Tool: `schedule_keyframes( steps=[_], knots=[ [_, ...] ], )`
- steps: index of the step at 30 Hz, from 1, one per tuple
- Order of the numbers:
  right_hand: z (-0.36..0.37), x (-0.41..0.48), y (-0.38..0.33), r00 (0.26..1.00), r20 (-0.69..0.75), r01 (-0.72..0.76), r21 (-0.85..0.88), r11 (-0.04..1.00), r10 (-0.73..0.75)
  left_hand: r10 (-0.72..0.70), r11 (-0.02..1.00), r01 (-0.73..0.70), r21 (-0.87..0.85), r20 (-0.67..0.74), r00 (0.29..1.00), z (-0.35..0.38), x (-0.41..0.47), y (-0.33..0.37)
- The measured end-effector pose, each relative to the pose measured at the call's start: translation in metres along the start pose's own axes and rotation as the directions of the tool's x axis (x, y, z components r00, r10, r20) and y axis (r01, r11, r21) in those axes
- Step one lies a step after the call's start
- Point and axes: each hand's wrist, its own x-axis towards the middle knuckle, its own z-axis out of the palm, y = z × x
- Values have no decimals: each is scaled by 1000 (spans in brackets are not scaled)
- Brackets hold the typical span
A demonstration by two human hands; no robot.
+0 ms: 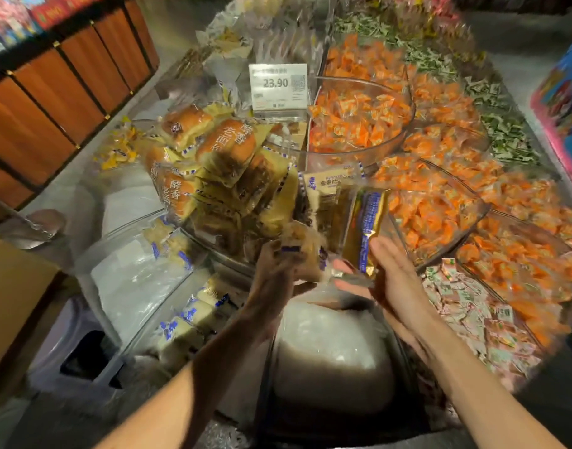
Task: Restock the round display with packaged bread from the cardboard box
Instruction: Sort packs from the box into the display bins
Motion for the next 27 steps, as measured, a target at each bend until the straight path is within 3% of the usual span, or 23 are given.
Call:
schedule_keyframes(
  steps=[2,4,8,13,18,21,23,25,27],
  knots=[
    [0,1,0,1000,7,-22,44,999,22,-73,987,75,-140,21,997,-24,-9,7],
    [3,2,4,999,22,-38,47,998,37,-83,983,83,-163,10,997,-46,-18,8],
    [22,0,24,993,63,-102,93,990,96,-107,986,90,-140,-113,988,-85,-29,6],
    [54,-4,47,985,127,-118,12,993,116,-60,998,56,-25,-212,975,-140,-39,-7],
    [86,-14,66,997,29,-74,11,997,74,-22,999,34,41,-259,966,-213,-26,-8],
    [109,-22,82,998,-11,-60,1,998,60,-16,998,27,48,-209,978,-259,-14,9],
    [123,-29,93,998,-22,-67,-9,998,67,147,975,-119,187,-143,979,-276,-5,22],
    [136,-35,103,996,-45,-76,-9,997,76,299,870,-292,397,46,953,-286,8,26],
    [146,-42,110,996,-58,-73,-15,997,72,289,662,-411,628,292,912,-291,21,23]
  ],
)
